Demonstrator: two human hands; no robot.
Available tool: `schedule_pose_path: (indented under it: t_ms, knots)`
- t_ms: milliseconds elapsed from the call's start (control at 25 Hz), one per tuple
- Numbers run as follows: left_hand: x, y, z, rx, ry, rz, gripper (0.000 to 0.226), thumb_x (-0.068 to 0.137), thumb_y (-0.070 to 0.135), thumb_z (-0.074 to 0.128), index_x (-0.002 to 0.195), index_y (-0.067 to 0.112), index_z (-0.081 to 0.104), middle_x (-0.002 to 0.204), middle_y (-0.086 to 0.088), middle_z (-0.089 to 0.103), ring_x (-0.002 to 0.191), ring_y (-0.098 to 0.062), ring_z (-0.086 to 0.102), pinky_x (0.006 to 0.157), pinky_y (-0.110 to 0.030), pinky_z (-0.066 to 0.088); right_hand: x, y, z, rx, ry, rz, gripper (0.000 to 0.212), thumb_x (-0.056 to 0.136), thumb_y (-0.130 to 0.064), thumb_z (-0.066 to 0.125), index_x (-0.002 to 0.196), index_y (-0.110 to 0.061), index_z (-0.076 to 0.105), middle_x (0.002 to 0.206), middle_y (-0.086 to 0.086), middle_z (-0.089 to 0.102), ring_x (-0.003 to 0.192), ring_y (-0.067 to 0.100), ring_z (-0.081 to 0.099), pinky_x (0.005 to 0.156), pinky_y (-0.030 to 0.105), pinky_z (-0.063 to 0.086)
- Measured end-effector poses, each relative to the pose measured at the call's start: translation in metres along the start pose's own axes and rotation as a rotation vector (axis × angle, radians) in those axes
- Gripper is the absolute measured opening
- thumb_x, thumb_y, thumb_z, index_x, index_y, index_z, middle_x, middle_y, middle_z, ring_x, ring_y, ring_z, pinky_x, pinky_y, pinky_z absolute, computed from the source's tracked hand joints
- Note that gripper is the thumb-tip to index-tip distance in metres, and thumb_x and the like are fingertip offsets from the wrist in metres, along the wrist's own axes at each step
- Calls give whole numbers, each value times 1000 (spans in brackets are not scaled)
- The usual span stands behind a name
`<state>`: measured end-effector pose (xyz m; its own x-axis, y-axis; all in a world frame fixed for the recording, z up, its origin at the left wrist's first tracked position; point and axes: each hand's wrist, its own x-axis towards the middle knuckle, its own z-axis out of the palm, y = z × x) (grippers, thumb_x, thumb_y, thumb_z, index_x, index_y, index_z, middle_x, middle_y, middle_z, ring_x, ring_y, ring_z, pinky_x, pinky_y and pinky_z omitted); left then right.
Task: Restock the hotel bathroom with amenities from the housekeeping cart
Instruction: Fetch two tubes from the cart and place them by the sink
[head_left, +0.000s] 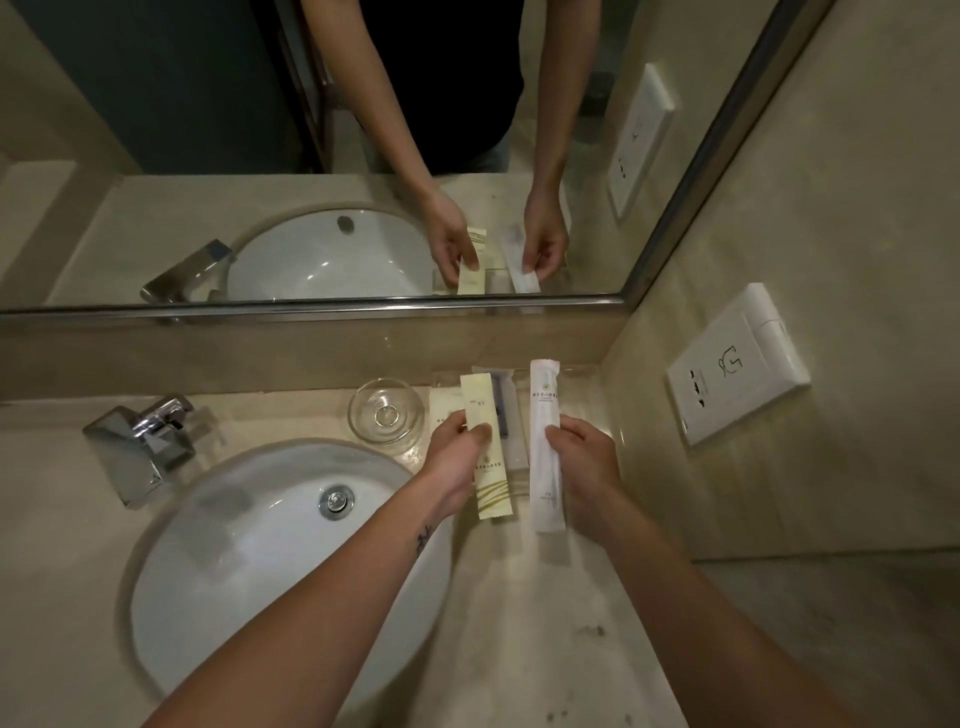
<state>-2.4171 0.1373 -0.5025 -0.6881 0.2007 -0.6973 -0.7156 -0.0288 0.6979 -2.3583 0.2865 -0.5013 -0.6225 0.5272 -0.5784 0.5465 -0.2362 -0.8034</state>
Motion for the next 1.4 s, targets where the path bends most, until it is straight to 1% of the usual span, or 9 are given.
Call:
schedule_pose_path:
  t_ms: [120,240,360,440,680,800,960,1240,1400]
  knots:
    - [10,4,9,5,62,-2,29,96,2,51,121,11,63,110,-14,71,103,-36,69,88,-52,59,17,-3,8,-94,58,-5,12,85,-15,65,93,-18,73,95,4,75,90,26,72,85,48,61]
    - [20,5,13,14,87,-12,27,96,3,53,120,10,62,105,-12,71,99,-34,68,87,-50,59,30,-6,15,-181,94,-8,15,86,-16,68,100,-14,72,98,0,74,91,20,70,84,37,59]
    - [26,2,11,18,92,-27,28,95,2,52,119,11,63,107,-12,71,95,-32,68,81,-45,59,36,-5,18,-244,128,-32,12,87,-13,68,98,-14,72,94,-5,70,90,14,65,72,22,47]
    - [28,0,8,21,94,-36,29,95,4,52,120,13,63,109,-13,71,96,-32,68,77,-43,59,39,-2,19,-289,139,-39,10,87,-12,68,96,-15,72,89,-7,67,87,12,63,68,20,44]
    - [27,-2,8,56,86,-31,28,94,5,54,118,15,64,104,-10,72,89,-29,68,71,-39,58,44,9,22,-310,142,-74,19,86,-11,68,104,-10,74,96,1,74,92,18,69,82,30,54]
    - [23,-3,12,78,62,-22,28,94,4,52,117,14,65,105,-9,73,89,-27,69,69,-36,57,42,10,20,-259,157,-59,25,86,-5,67,109,-11,71,100,1,72,95,18,67,84,28,52]
    - [17,-4,20,122,29,-2,32,91,3,51,117,13,67,109,-11,75,102,-32,71,90,-48,59,28,6,11,-172,170,-82,25,88,-2,58,106,-16,70,101,-1,69,95,17,65,82,27,51]
    - [13,3,47,82,21,51,19,93,5,65,111,10,63,107,-12,74,93,-25,71,79,-34,59,9,12,-7,-54,-58,-172,12,96,-13,61,101,-16,72,99,7,75,94,23,72,83,38,60]
    - [13,5,57,127,18,56,15,92,10,68,106,16,63,102,-9,72,86,-22,66,79,-35,56,8,11,-17,-90,-44,-234,15,95,-6,61,102,-18,68,91,0,71,75,-3,68,66,14,52]
